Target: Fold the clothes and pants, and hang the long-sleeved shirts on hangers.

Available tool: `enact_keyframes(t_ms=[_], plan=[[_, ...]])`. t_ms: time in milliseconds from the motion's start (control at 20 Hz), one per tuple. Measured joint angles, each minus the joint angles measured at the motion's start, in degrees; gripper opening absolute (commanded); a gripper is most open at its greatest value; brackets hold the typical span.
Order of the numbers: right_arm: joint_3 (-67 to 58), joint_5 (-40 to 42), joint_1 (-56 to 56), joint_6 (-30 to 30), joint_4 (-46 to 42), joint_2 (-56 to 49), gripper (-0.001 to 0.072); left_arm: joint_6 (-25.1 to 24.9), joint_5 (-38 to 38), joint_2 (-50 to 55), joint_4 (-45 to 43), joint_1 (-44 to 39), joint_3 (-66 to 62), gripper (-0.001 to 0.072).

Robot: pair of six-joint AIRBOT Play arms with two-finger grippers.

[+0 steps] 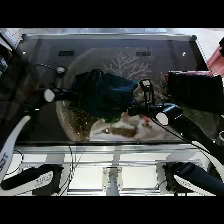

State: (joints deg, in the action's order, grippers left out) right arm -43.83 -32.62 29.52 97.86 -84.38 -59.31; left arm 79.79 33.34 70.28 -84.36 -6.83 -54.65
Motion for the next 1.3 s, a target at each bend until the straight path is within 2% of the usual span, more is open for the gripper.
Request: enact_keyframes(t_ms=[100, 200, 350, 500, 550, 600, 800, 1150, 1300], plan=[[-1.86, -0.83, 0.00, -0.22, -0.04, 0.00, 0.0341, 4.17, 1.27, -5.99, -6.23, 5.73, -1.92, 0.0024], [-3.26, -2.43, 0.00, -0.92, -0.07, 0.00, 0.0340, 6.14, 2.51, -12.15, -11.39, 12.11, -4.35, 0.0024], [-4.42, -4.72, 0.00, -3.04, -0.13, -0.04, 0.0342, 5.95, 4.44, -20.79, -15.80, 21.99, -8.33, 0.0024], [-4.83, -6.05, 0.00, -6.45, -0.22, -1.07, 0.0355, 5.77, 5.20, -25.77, -17.38, 27.67, -10.49, 0.0025], [-4.90, -6.43, 0.00, -7.96, -0.44, -2.01, 0.0453, 5.77, 5.60, -26.56, -17.40, 28.63, -10.88, 0.0025], [-4.92, -6.45, 0.00, -9.31, -0.70, -3.17, 0.0521, 5.75, 5.88, -26.99, -17.51, 29.29, -11.15, 0.0025], [-5.77, -5.31, 0.02, -13.92, 0.52, -10.23, 0.0520, 5.73, 7.23, -27.32, -18.23, 30.64, -11.67, 0.0025], [-14.23, -4.24, 2.78, -27.91, 11.26, -22.45, 0.0519, 4.92, 10.23, -24.52, -19.02, 31.15, -11.82, 0.0025], [-16.39, -4.66, 5.33, -31.58, 14.05, -26.43, 0.0519, 3.98, 12.15, -22.93, -19.08, 31.15, -11.82, 0.0025]])
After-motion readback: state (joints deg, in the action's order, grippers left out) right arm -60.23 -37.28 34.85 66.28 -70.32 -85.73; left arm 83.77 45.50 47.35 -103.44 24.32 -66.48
